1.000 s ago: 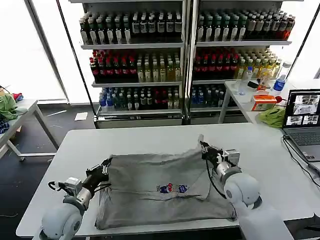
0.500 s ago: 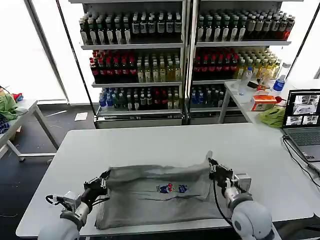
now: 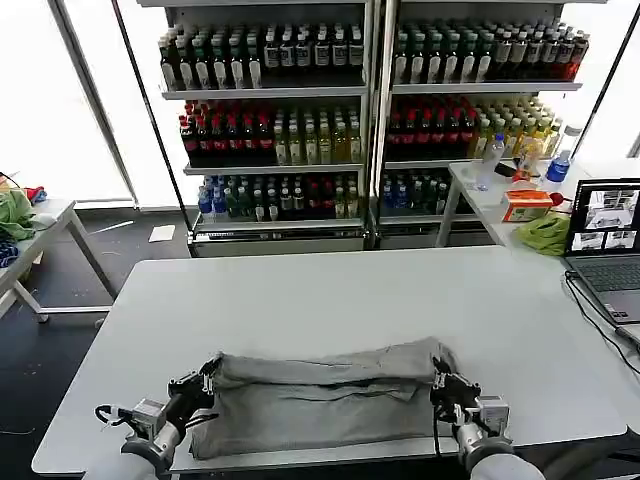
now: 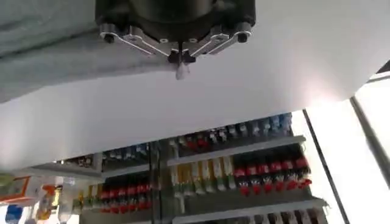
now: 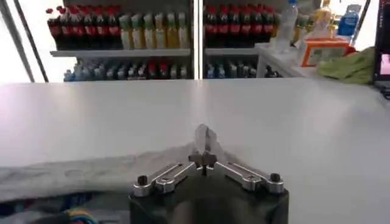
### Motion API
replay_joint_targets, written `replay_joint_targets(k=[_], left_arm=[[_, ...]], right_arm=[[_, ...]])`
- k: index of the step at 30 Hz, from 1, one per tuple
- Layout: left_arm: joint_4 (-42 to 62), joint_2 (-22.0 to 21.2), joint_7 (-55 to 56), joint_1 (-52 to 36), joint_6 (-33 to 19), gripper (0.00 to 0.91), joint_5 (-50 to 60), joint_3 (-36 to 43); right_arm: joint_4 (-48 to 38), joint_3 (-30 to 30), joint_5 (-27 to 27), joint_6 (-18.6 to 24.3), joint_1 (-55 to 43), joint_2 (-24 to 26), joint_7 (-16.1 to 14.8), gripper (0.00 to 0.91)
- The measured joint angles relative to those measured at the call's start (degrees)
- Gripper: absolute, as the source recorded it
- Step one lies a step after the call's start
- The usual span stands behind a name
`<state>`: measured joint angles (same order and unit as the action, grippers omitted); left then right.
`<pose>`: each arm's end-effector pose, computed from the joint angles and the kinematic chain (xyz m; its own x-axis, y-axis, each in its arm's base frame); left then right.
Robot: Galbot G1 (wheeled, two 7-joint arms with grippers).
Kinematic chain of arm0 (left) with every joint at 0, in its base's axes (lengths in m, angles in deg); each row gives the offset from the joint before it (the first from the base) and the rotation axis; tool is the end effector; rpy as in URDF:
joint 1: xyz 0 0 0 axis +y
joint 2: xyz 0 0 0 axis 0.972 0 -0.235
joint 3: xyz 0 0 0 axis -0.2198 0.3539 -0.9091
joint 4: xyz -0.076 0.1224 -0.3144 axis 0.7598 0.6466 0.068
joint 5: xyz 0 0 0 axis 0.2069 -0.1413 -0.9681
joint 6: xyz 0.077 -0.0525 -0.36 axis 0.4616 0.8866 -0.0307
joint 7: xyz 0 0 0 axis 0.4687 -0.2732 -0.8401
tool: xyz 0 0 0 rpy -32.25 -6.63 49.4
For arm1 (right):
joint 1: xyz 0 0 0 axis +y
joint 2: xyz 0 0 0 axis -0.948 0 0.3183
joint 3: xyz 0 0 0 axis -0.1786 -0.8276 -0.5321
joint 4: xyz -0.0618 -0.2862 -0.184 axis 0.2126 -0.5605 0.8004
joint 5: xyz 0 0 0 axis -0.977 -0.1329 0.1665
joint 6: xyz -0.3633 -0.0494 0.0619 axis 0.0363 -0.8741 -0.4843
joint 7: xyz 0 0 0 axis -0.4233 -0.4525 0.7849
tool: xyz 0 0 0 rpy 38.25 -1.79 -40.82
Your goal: Fold and organize the clothes.
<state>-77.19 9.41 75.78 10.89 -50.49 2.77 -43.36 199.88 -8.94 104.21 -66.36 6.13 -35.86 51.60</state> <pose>0.2350 0.0786 -0.2928 -0.8963 0.1761 0.4070 0.2397 0.9645 0.1106 0.2227 -0.0218 -0.2732 -0.8978 -0.0019 0.4405 -0.0187 0.9992 -0.0339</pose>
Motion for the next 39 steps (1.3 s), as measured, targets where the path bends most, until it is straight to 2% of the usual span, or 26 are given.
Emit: replay_joint_targets(k=[1,2,3,4,5,6,7,8,9,21,30,39], left_arm=[[0.1,0.0,-0.1,0.1,0.0,0.02,0.2,0.0],[0.1,-0.1,-0.2,0.3,0.0,0.302,0.4,0.0],[0.2,-0.2,-0.3,0.4,0.0,0.736,0.7,0.0],[0.2,-0.3,-0.3,0.5,0.0,0.856,0.9,0.1],[0.2,-0.4,-0.3,0.5,-0.1,0.907,1.1,0.1],[0.2,-0.5,-0.2,0.6,-0.1,0.907,1.4,0.2],[0.2,-0.6,-0.2,0.6,0.0,0.907,1.6,0.3],[0.2,-0.7,-0.1,0.7,0.1,0.907,1.9,0.3],[0.1,-0.8,0.0,0.7,0.2,0.907,2.2,0.4],[-2.5,-1.4,1.3,0.8,1.9,0.907,3.7,0.0],[-4.3,-2.6,3.0,0.6,3.0,0.907,3.0,-1.5],[-4.4,-5.8,5.3,1.1,4.3,0.907,-0.7,-2.4]], right_arm=[[-0.2,-0.1,-0.3,0.2,0.2,-0.1,0.1,0.0],[-0.6,-0.2,-0.7,0.4,0.3,-0.2,0.2,0.0],[-0.9,-0.4,-0.9,0.5,0.4,-0.3,0.3,0.0],[-1.2,-0.6,-1.1,0.6,0.5,-0.4,0.5,0.0],[-1.5,-0.7,-1.4,0.7,0.6,-0.5,0.6,0.0],[-1.9,-0.9,-1.7,0.9,0.6,-0.6,0.8,0.0],[-2.2,-1.0,-2.0,1.0,0.7,-0.7,1.0,0.504],[-2.6,-1.2,-2.4,1.1,0.7,-0.8,1.2,0.846],[-2.9,-1.3,-2.6,1.2,0.8,-0.8,1.4,0.907],[-3.2,-1.0,-3.8,2.3,2.3,-0.7,3.3,0.907],[2.0,2.0,-1.6,1.9,1.6,0.3,4.0,0.907],[5.2,2.8,0.9,1.2,-0.6,1.9,4.1,0.907]])
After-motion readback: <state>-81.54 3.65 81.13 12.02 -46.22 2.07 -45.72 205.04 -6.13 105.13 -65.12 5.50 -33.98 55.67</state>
